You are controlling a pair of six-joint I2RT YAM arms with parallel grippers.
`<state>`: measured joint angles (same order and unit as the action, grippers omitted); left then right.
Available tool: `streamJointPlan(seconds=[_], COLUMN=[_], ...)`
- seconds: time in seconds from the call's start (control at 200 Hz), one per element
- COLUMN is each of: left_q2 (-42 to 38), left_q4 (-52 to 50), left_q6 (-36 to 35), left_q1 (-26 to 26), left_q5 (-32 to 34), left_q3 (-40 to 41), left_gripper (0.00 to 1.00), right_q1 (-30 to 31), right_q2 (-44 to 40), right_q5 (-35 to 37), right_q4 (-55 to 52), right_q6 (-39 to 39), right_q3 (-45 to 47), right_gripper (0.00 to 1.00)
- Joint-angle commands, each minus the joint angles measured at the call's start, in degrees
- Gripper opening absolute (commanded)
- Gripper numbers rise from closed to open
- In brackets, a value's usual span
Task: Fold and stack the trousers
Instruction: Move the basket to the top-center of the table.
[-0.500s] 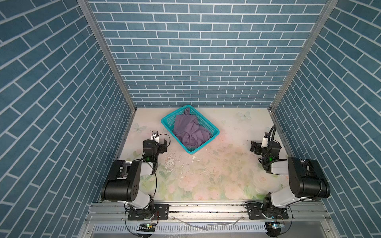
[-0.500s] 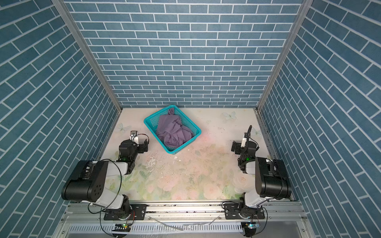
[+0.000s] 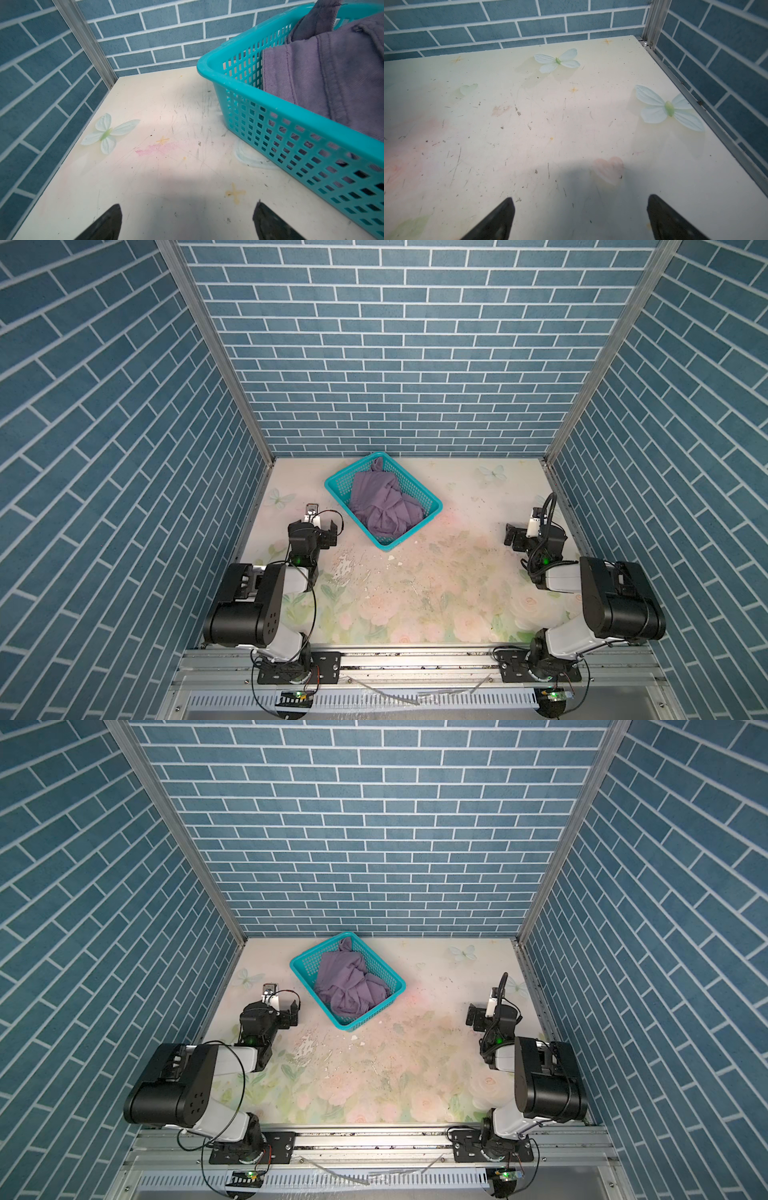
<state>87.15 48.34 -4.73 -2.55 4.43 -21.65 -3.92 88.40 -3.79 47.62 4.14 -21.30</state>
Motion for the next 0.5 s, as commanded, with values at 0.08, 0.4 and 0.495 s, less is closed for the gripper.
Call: streamJointPlan(seconds=[0.08,0.4,0.495], left_q2=[0.3,0.3,0.3], left_q4=[0.4,0.4,0.4], left_q6=[0.2,0.3,0.3], left_q1=[-0.1,0.1,0.1], left_q5=[0.2,-0.2,-0.1], left_q3=[-0.7,-0.8,-0.8], left_gripper=[0.99,0.99,0.99], right_q1=[-0.2,-0.2,-0.2], right_q2=[0.0,0.1,0.0], right_q5=[-0.8,-0.7,-0.6], right_q4=[1.5,1.4,1.4], right_q6=[-1.2,-1.2,-1.2], right_q3=[-1.5,-1.6,-1.6], right_gripper=[0.99,0.99,0.99])
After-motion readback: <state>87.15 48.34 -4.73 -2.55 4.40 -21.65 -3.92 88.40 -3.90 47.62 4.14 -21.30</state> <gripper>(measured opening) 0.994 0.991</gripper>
